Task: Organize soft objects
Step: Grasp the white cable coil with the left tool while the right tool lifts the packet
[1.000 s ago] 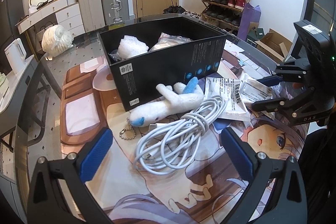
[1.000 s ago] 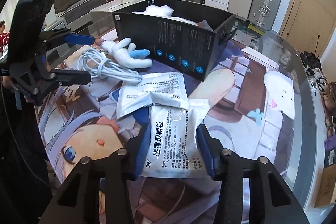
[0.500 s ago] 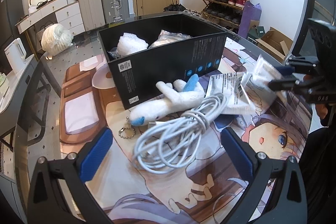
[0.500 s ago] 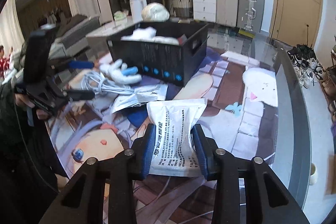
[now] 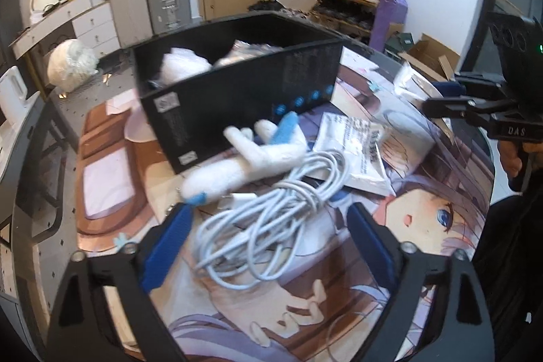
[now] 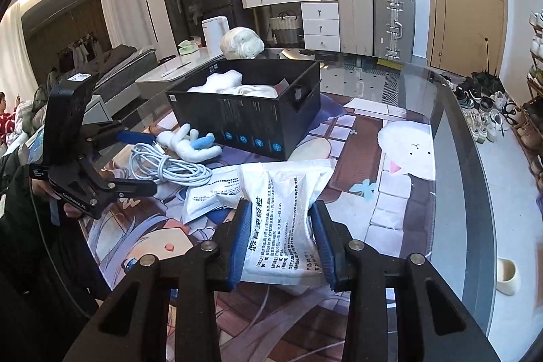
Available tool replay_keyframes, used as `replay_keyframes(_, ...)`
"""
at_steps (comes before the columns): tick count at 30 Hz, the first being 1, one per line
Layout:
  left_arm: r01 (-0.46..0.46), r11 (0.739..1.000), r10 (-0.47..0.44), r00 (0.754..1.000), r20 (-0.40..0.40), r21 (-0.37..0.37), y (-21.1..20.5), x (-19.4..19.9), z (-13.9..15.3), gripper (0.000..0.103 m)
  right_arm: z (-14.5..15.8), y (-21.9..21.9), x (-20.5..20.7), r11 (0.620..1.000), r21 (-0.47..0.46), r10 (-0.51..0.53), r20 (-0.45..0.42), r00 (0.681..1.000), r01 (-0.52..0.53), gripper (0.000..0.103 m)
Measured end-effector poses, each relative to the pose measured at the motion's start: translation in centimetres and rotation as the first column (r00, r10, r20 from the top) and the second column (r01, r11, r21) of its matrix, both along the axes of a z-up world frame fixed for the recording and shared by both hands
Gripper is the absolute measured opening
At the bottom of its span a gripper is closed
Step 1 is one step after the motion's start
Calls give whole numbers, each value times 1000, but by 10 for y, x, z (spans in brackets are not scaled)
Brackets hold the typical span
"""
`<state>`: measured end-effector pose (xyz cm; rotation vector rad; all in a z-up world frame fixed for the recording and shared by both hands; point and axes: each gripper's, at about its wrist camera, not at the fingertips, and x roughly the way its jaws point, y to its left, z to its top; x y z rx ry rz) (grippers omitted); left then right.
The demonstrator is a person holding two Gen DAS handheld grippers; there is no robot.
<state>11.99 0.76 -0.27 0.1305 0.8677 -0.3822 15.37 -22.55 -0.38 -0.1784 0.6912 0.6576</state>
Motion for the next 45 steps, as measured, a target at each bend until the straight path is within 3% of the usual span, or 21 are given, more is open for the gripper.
replay_keyframes(4,35,999,-34,999,-21,38,-10,-1,-6,68,-3,1,1,1000,-15,1,-6,1000,-1,36)
replay_keyframes(9,59,998,-58,998,-13,34,-13,-4,-4,51,-4,2,2,1000,-17,1,-9,1000,-1,36)
replay_keyframes(13,84,996,-83,996,-16,10,-11,-9,-1,22,-5,4,2,1000,-20,1,-7,1000,-1,36)
replay_keyframes(18,111,994,-111,994,-14,-24,-7,-17,3,17,-4,7,0,1000,-15,7,-1,1000,-7,36)
replay_keyframes(34,136,983,-128,989,75,-122,10,-43,36,16,13,24,-8,999,27,38,53,998,-39,36)
replay_keyframes(45,85,984,-60,986,153,-159,16,-42,63,16,43,36,-21,997,56,38,120,992,-45,36)
